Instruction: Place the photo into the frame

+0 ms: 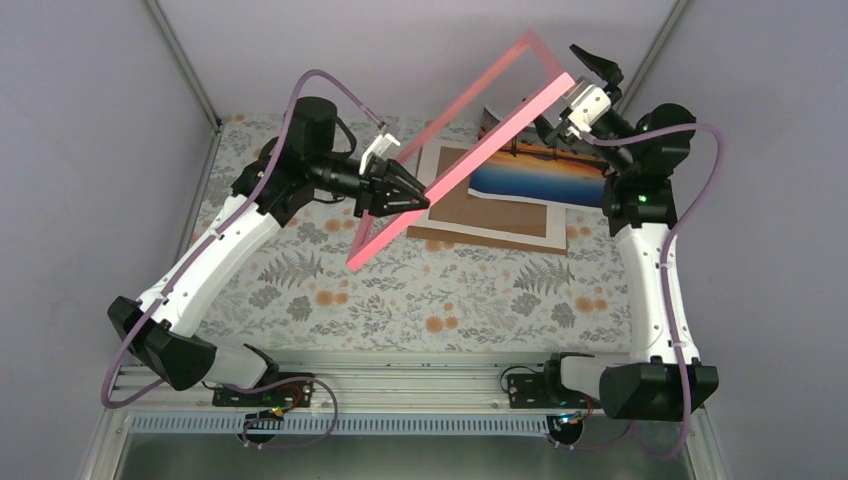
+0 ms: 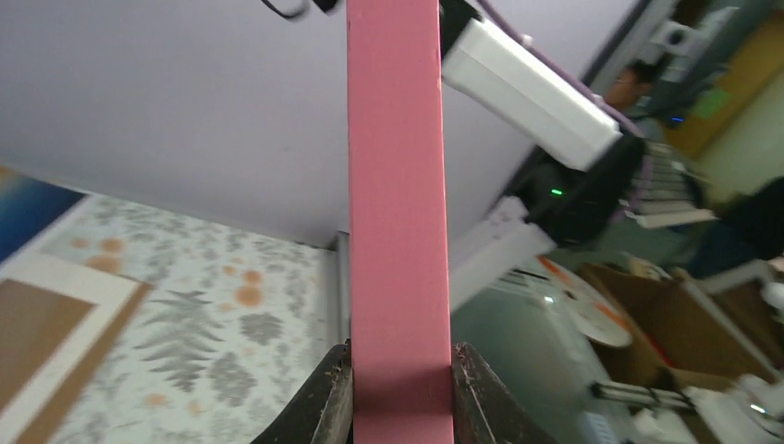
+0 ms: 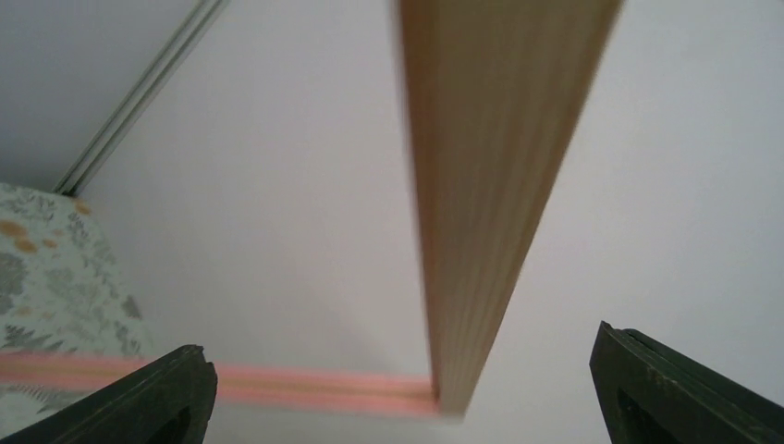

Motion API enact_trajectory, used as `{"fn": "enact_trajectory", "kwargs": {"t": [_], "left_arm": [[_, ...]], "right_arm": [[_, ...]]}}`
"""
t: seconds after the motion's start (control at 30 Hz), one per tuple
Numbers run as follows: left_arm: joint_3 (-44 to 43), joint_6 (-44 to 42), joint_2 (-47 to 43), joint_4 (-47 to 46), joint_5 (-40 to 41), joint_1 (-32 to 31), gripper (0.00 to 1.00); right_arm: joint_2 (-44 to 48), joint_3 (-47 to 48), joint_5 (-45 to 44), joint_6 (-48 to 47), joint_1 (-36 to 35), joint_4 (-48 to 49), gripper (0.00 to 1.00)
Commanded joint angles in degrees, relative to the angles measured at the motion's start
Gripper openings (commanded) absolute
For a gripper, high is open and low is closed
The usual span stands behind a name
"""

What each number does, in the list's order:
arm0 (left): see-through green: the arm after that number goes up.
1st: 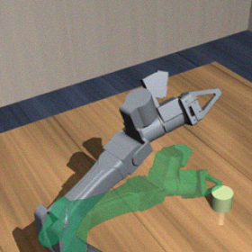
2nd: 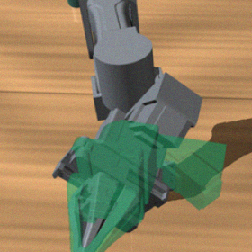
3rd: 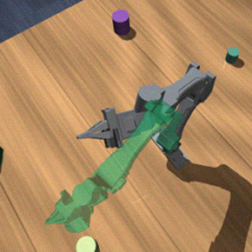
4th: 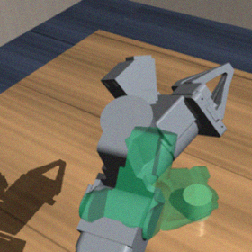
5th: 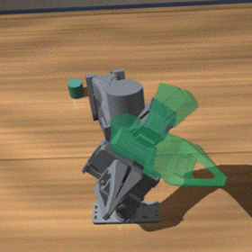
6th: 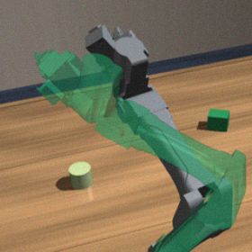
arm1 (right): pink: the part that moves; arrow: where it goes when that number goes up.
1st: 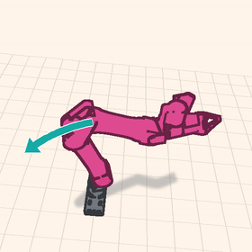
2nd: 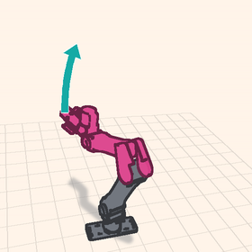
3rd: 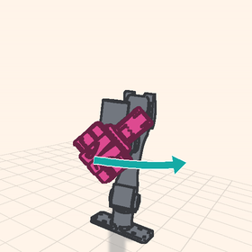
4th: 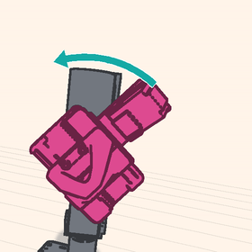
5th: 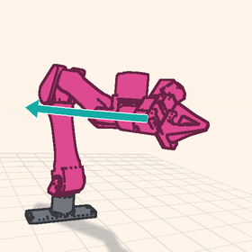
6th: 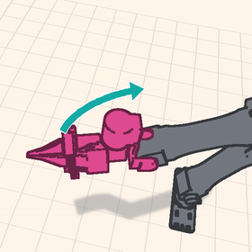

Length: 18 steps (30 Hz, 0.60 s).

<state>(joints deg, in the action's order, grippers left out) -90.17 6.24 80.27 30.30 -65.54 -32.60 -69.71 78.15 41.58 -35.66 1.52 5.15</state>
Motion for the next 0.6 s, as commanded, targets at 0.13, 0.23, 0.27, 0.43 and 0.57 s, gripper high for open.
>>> {"fn": "enact_trajectory", "kwargs": {"t": [0.13, 0.23, 0.27, 0.43, 0.57], "left_arm": [[3.77, 7.03, -4.04, -15.41, -18.62, -0.65, 0.02], [4.25, 7.82, -4.32, -15.91, -18.84, -0.71, 0.02], [4.57, 7.9, -4.47, -15.94, -18.73, -0.71, 0.02], [5.87, 8.27, -4.84, -16.14, -17.81, -0.58, 0.03], [5.5, 7.63, -4.99, -14.39, -12.5, 0.86, 0.15]], "right_arm": [[-0.39, 6.12, 4.37, 1.03, -0.61, 5.05, 0.94], [0.15, 6.19, 3.9, 0.42, -0.61, 4.94, 0.74], [0.42, 6.1, 3.88, 0.09, -0.57, 4.63, 0.67], [1.67, 4.68, 3.66, -2.14, -0.64, 2.94, 0.33], [1.47, 5.18, 0.99, -1.72, -0.57, 1.45, 0.06]]}}
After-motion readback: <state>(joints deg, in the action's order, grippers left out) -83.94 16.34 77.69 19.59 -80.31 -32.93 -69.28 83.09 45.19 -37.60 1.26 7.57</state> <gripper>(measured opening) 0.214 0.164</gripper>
